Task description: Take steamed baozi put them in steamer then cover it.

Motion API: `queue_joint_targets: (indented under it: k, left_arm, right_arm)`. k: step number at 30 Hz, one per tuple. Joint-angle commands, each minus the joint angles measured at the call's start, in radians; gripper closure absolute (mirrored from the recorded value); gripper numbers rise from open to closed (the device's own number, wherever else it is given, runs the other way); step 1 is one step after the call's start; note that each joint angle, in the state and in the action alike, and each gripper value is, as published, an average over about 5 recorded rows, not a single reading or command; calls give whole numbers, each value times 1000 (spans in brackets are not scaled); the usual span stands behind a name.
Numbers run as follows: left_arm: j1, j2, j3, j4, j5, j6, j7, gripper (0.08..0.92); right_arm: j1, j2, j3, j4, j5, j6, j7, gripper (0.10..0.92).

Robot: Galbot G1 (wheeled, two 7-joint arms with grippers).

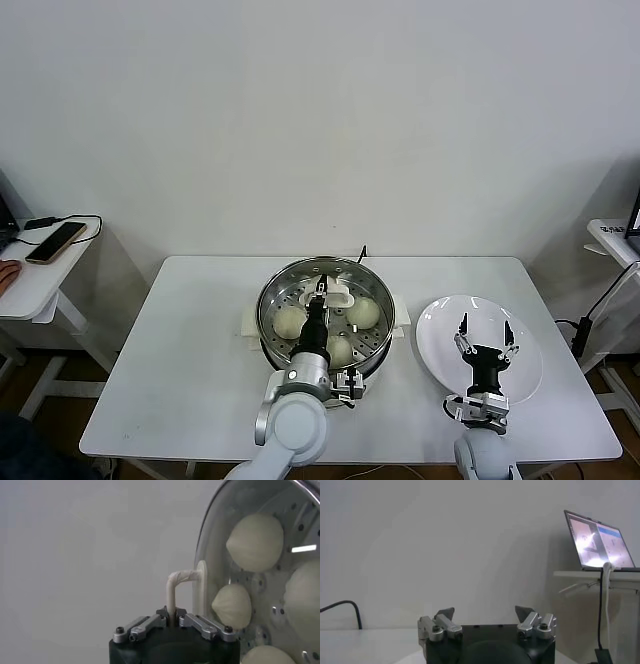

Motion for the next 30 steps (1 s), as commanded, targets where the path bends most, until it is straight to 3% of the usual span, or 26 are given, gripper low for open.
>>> queue_joint_targets:
  k: [1,10,16,24,30]
  left_arm:
    - [0,-11,-5,9,11,-8,1,781]
    - [8,1,-4,-17,9,-14,-2,531]
    - [40,44,7,-124,-32,-11,6,367]
    - [138,132,17,-332,-111,0,14,246]
    - [211,244,-76,-480,-324,5,15,179]
  right_arm:
    - [-2,2,1,2,0,3,-2,203]
    - [-3,2,2,1,-1,6,-4,203]
    - [-3,1,0,1,-2,6,-4,203]
    - [2,-3,-2,8,1,4,-4,203]
    - [-15,-22,-17,40,37,-14,-39,203]
